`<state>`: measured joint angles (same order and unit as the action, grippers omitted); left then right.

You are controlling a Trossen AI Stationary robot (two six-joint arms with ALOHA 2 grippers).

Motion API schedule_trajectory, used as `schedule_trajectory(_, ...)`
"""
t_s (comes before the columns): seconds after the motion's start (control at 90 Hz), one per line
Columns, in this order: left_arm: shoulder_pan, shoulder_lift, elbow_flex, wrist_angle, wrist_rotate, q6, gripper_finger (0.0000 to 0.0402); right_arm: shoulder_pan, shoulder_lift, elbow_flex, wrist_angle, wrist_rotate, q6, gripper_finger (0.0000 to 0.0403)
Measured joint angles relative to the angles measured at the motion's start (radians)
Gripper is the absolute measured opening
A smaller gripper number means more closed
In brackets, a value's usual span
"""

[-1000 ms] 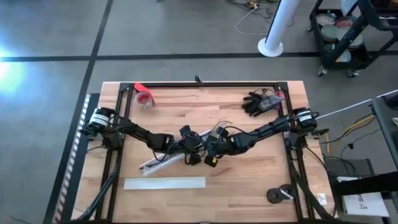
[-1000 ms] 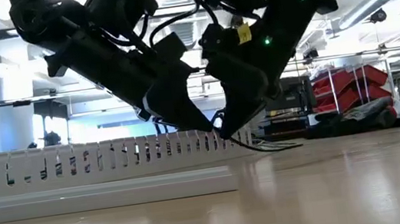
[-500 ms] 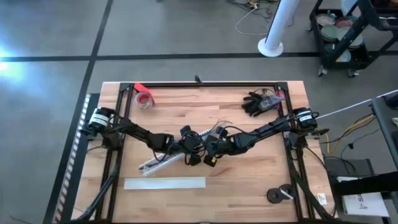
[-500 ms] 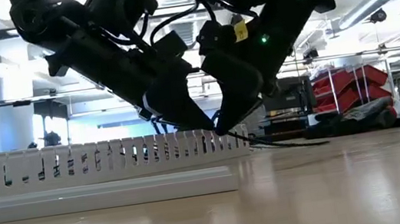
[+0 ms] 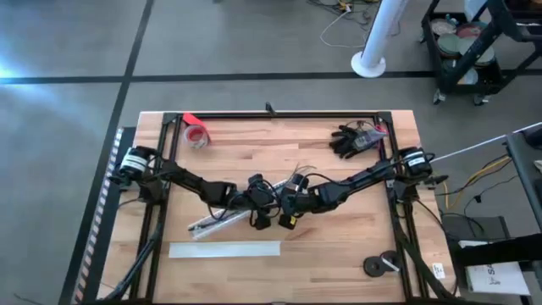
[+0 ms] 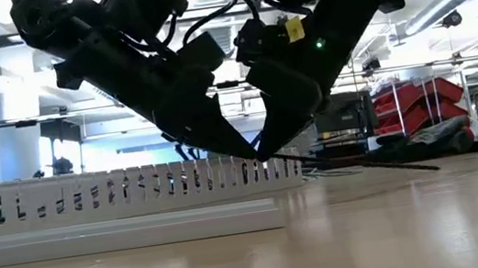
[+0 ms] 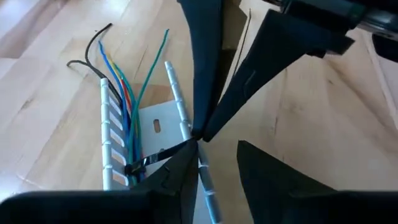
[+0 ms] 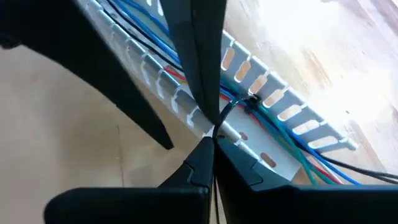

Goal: Ziptie cables
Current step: Put the zip-tied cables in the cable duct

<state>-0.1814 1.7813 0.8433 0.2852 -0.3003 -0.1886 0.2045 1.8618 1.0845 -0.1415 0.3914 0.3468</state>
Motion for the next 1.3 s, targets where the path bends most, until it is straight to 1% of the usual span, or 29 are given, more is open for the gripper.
schedule_trajectory(0.378, -0.001, 0.000, 0.000, -0.005, 0.003, -0.003, 0.0098, 0.015, 0.002, -0.004, 0.003, 0.000, -0.006, 0.0000)
schedule_trajectory(0.489, -0.001, 0.000, 0.000, -0.005, 0.003, -0.003, 0.0098, 0.015, 0.002, -0.004, 0.004, -0.023, -0.005, 0.0000)
schedule_trajectory(0.911, 0.000, 0.000, 0.000, 0.004, -0.003, -0.011, 0.0098, 0.011, 0.004, -0.009, -0.008, -0.089, 0.128, 0.0000)
schedule_trajectory(1.033, 0.000, 0.000, 0.000, 0.005, -0.005, -0.011, 0.0098, 0.011, 0.004, -0.009, -0.011, -0.135, 0.160, 0.0000)
schedule_trajectory(1.3, 0.000, -0.023, 0.000, 0.005, -0.008, -0.030, 0.0098, 0.011, 0.005, -0.009, -0.018, -0.129, 0.180, 0.0000)
